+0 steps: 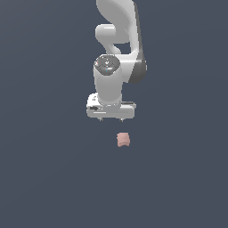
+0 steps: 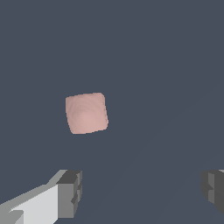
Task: Pick up the object and move it to a goal position.
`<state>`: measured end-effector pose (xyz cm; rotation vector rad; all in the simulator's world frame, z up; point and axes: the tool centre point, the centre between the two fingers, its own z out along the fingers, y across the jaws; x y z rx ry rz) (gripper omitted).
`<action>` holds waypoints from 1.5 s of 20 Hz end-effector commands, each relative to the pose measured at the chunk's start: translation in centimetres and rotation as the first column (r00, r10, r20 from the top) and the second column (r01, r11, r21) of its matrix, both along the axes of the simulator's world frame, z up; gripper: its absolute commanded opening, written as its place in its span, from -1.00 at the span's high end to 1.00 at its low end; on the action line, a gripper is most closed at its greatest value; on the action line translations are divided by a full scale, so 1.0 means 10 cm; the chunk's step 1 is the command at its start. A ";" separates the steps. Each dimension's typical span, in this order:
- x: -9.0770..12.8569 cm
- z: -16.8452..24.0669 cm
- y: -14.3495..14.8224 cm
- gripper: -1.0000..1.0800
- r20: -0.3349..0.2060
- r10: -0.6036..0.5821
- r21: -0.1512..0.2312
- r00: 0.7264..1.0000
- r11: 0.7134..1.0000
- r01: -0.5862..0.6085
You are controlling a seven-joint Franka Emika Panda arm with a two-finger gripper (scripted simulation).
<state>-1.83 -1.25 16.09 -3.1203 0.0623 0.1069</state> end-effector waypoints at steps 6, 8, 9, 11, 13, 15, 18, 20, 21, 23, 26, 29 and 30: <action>0.03 0.04 0.08 -0.92 0.006 -0.002 0.015 1.000 1.000 0.002; 0.06 0.06 0.14 -0.92 0.012 -0.004 0.027 1.000 1.000 0.004; 0.07 0.08 0.16 -0.92 0.013 -0.005 0.032 1.000 0.999 0.004; 0.08 0.09 0.19 -0.92 0.016 -0.005 0.037 1.000 0.999 0.005; 0.08 0.09 0.19 -0.92 0.016 -0.005 0.037 1.000 0.999 0.005; 0.08 0.09 0.18 -0.92 0.015 -0.005 0.036 1.000 0.999 0.005; 0.09 0.06 0.20 -0.92 0.017 -0.001 0.034 1.000 0.999 0.001; 0.11 0.02 0.22 -0.92 0.020 0.006 0.031 1.000 0.999 -0.007; 0.12 0.00 0.23 -0.92 0.022 0.011 0.029 1.000 1.000 -0.012; 0.15 -0.07 0.27 -0.92 0.026 0.024 0.023 0.999 0.999 -0.025; 0.22 -0.21 0.34 -0.92 0.036 0.051 0.012 0.998 0.999 -0.052; 0.29 -0.39 0.44 -0.92 0.048 0.086 0.000 0.995 0.996 -0.086; 0.30 -0.45 0.48 -0.92 0.051 0.096 -0.004 0.994 0.995 -0.096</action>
